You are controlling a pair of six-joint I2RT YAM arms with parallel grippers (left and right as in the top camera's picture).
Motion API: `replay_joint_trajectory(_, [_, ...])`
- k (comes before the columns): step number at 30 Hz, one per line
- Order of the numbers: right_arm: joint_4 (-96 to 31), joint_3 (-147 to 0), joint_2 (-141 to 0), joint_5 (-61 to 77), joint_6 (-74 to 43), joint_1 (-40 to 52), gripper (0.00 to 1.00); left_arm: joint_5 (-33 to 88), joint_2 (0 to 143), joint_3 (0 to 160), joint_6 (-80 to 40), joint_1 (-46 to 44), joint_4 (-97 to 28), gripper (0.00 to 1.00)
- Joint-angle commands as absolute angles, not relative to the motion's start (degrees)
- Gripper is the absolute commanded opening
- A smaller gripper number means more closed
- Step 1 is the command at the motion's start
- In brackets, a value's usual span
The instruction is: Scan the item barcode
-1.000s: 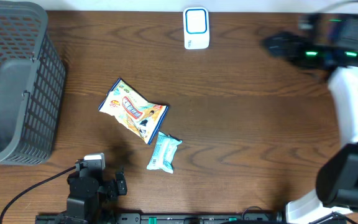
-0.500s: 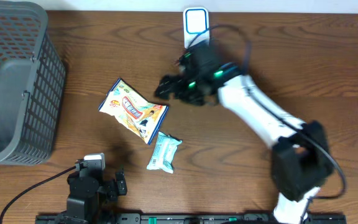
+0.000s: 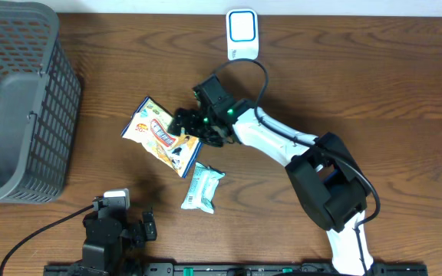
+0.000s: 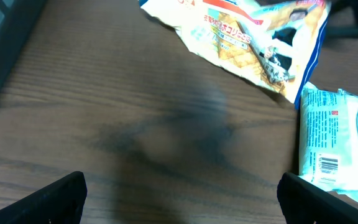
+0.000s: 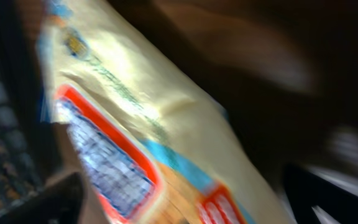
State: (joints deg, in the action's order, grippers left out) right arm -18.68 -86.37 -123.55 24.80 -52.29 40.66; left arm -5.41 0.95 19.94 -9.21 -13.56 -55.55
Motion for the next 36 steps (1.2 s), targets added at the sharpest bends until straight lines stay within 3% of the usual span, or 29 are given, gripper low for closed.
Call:
replay_joint_trajectory(1, [-15.2, -86.3, -126.7, 24.8, -56.0, 42.3, 0.52, -5.1, 0.6, 19.8, -9.3, -13.7, -56.1, 0.98])
replay_joint_trajectory(2, [-14.0, -86.3, -127.5, 24.8, -56.4, 42.5, 0.22, -5.1, 0.6, 19.8, -9.3, -13.7, -56.1, 0.98])
replay_joint_trajectory(3, [-13.3, -86.3, -128.1, 24.8, -56.6, 42.5, 0.01, -5.1, 0.6, 19.8, -9.3, -13.7, -56.1, 0.98])
replay_joint_trajectory(14, [-15.0, -86.8, -123.3, 35.1, -62.7, 41.1, 0.01, -5.1, 0.6, 19.8, -9.3, -13.7, -56.1, 0.98])
replay_joint_trajectory(31, [-24.9, -86.9, -93.8, 30.4, -63.4, 40.0, 0.01, -5.1, 0.6, 19.8, -9.3, -13.7, -56.1, 0.98])
replay_joint_trajectory(36, [-31.1, -86.9, -88.8, 28.4, -57.3, 39.6, 0.01, -5.1, 0.6, 19.8, -9.3, -13.7, -56.1, 0.98])
